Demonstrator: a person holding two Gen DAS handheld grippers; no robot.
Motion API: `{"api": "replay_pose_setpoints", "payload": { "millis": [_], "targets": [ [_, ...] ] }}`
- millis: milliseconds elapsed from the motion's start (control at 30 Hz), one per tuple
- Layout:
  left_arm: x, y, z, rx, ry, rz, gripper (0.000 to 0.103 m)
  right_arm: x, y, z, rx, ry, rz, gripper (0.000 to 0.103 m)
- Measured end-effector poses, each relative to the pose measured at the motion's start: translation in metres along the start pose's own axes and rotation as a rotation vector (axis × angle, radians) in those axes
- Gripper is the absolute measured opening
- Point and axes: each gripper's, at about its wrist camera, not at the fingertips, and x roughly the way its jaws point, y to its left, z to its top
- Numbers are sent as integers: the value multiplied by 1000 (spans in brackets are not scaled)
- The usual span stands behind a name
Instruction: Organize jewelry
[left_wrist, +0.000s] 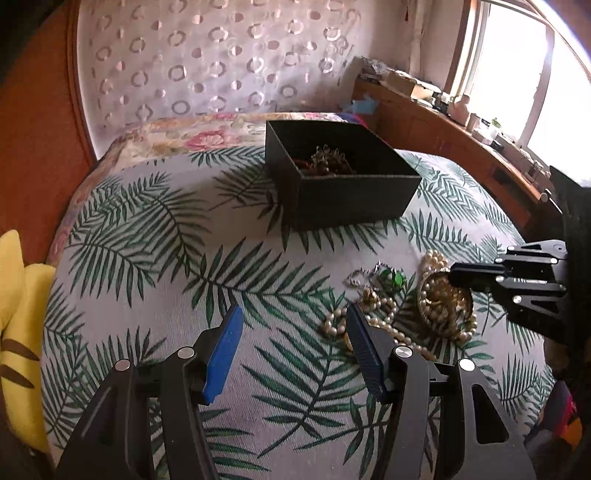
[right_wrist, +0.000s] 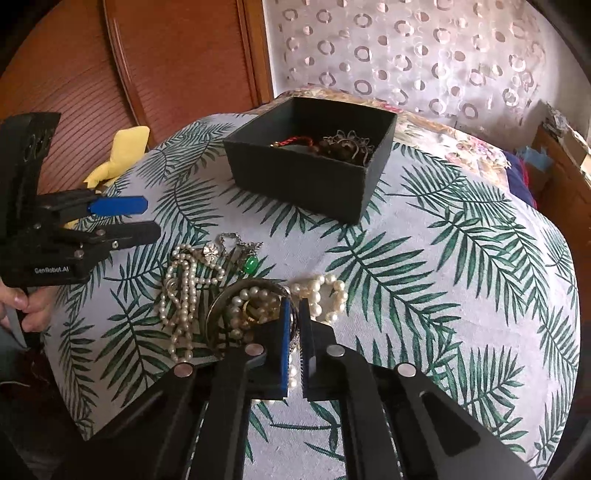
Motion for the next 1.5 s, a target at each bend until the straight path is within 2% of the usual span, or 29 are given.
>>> {"api": "replay_pose_setpoints", "payload": {
  "millis": [400, 500, 667, 733, 1133, 1200, 1233, 1367, 1500],
  "targets": [
    [9, -11, -10, 18, 42, -29, 55, -43, -12, -3, 27, -115, -19, 4],
    [7, -18, -11, 24, 43, -49, 47, -48, -17, -5, 31, -117, -30, 4],
    [9, -27, -14, 37, 52, -61, 22, -48, -20, -12, 40, -113, -29, 4],
    [12, -28, -14, 33, 58, -55, 17, -47, -19, -13, 42, -113, -28, 4],
    [22, -41, -6, 90, 66, -8, 17, -48, -19, -15, 51, -120, -23, 4],
    [22, -42, -7, 117, 66, 21, 14, -48, -19, -15, 52, -119, -21, 4],
    [22, -43, -7, 127, 64, 30, 6, -48, -19, -16, 52, -118, -20, 4],
    [19, -40, -8, 120, 73, -3, 4, -49, -20, -15, 52, -119, -19, 4],
    [3, -33, -5, 86, 33, -40, 3, -49, -19, -15, 53, -123, -21, 4]
  ]
}}
